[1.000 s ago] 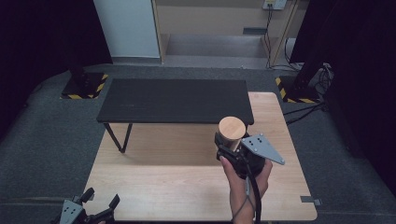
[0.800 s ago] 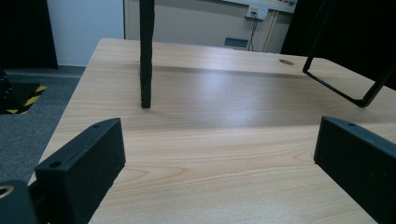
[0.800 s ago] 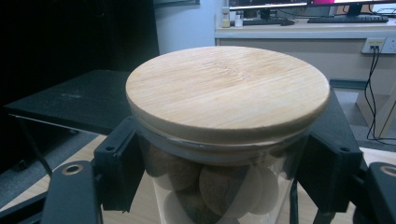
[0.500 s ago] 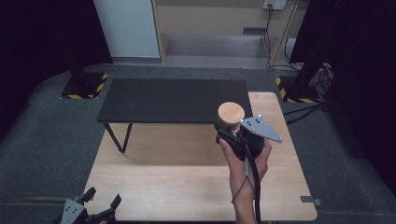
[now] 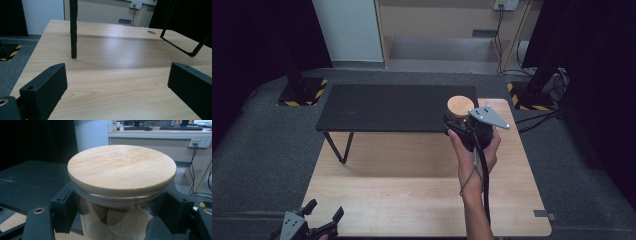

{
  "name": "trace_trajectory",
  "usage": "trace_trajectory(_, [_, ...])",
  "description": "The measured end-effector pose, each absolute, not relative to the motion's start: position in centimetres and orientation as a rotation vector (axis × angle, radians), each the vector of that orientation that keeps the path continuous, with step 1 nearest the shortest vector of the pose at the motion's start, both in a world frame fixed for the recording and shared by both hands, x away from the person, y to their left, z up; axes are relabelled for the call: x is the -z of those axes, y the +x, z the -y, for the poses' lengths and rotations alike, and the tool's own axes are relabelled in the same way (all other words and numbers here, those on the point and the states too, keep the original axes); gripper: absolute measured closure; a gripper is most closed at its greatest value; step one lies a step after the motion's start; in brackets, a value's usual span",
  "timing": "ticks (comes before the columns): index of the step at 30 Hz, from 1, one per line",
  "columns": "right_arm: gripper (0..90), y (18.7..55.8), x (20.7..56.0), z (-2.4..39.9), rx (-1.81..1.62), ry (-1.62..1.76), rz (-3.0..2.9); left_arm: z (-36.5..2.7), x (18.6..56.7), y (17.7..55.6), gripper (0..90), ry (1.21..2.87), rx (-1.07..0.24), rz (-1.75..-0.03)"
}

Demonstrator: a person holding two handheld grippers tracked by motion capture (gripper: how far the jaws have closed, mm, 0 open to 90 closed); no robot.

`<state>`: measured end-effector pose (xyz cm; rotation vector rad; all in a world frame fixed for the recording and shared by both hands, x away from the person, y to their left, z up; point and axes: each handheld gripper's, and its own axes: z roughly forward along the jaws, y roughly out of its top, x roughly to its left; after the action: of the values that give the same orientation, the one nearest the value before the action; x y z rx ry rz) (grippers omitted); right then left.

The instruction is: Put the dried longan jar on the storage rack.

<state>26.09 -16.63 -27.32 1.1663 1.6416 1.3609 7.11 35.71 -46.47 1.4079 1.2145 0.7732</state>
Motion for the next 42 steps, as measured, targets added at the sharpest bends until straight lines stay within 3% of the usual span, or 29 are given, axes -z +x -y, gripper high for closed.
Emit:
trace_trajectory(23, [25.5, 31.9, 27.3, 16.9, -1.317, 1.223, -1.663, -35.6, 46.3, 7.4, 1.2, 1.403, -0.787, -1.223])
trace_trajectory(39, [25.1, 32.6, 28.2, 16.4, -1.272, 1.217, -1.669, -35.8, 46.5, 7.7, 1.3, 1.406, -0.777, -1.224])
trace_trajectory(42, [13.5, 32.6, 28.7, 16.4, -1.289, 1.221, -1.636, -35.8, 46.5, 7.7, 1.3, 1.403, -0.774, -1.224])
